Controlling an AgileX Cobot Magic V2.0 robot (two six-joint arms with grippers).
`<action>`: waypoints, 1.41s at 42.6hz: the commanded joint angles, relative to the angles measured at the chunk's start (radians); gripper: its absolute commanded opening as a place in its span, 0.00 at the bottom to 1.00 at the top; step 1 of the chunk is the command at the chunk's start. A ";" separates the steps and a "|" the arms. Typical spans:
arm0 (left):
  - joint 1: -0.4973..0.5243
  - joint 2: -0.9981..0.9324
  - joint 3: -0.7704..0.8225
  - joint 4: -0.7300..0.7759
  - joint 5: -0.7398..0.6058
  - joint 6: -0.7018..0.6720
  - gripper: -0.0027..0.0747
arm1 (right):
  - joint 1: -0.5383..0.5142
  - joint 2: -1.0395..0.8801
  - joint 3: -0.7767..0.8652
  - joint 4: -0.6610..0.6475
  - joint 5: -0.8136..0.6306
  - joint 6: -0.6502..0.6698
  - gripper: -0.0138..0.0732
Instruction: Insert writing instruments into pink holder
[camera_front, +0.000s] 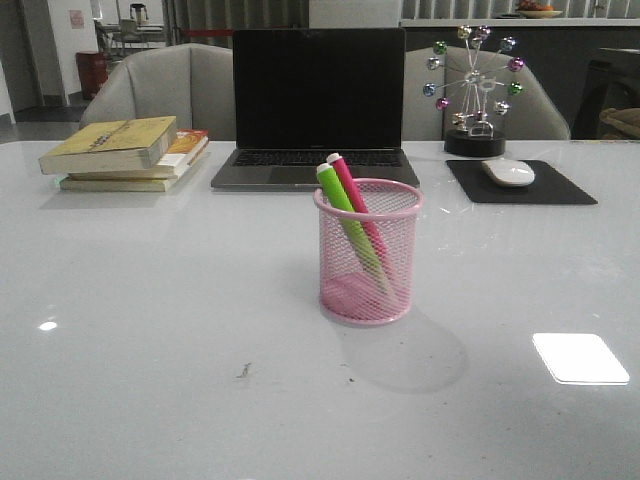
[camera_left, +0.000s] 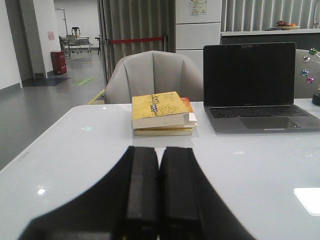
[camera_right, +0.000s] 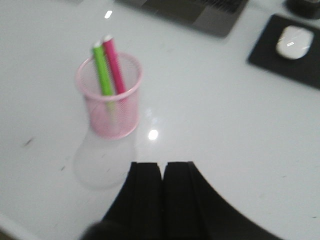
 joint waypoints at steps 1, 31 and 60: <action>0.003 -0.020 -0.002 -0.010 -0.084 -0.006 0.16 | -0.118 -0.136 0.076 0.014 -0.254 -0.007 0.23; 0.003 -0.018 -0.002 -0.010 -0.082 -0.006 0.16 | -0.347 -0.664 0.542 0.015 -0.464 -0.007 0.23; 0.003 -0.018 -0.002 -0.010 -0.082 -0.006 0.16 | -0.347 -0.664 0.543 -0.083 -0.519 0.129 0.23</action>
